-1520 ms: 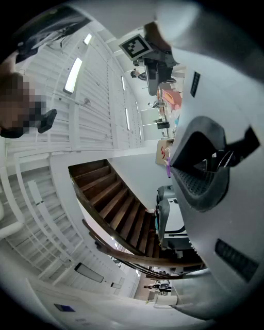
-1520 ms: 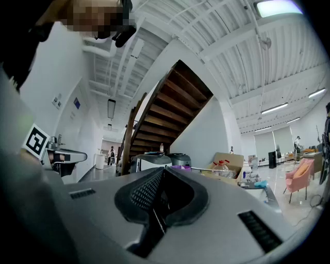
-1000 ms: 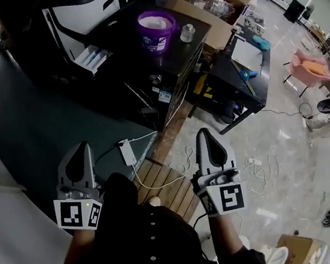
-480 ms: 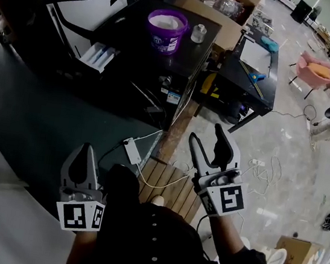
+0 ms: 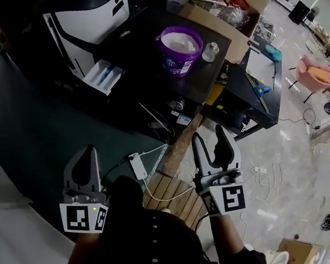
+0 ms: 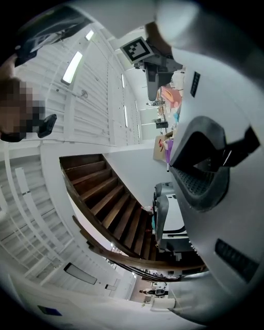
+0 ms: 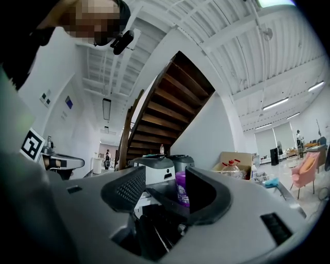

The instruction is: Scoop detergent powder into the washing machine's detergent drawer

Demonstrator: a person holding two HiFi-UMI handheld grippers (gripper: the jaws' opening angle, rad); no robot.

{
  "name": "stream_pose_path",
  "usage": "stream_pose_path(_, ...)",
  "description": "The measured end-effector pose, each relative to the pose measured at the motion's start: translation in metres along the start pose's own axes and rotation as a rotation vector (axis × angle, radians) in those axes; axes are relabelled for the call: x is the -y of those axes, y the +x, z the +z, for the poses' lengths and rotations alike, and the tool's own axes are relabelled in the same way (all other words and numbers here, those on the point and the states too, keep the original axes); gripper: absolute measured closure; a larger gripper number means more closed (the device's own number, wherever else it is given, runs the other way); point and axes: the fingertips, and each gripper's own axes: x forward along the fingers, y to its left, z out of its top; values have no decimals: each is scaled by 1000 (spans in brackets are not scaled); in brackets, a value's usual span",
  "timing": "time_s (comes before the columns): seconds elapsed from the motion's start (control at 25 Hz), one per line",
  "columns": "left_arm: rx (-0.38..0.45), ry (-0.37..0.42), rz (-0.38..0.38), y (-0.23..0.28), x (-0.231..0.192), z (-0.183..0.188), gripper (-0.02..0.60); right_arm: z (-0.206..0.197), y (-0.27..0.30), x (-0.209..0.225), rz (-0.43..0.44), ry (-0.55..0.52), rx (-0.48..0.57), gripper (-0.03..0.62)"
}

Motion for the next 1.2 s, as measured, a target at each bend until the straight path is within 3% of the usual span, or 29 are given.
stream_pose_path(0.2, 20, 6, -69, 40, -38, 32, 572, 16, 55, -7, -44, -30, -35, 385)
stream_pose_path(0.52, 17, 30, -156, 74, -76, 85, 572, 67, 109, -14, -136, -22, -67, 385)
stream_pose_path(0.92, -3, 15, -187, 126, -80, 79, 572, 61, 146, 13, -153, -4, -93, 385)
stream_pose_path(1.2, -34, 17, -169, 185, -74, 71, 572, 37, 199, 62, -129, 16, -158, 385)
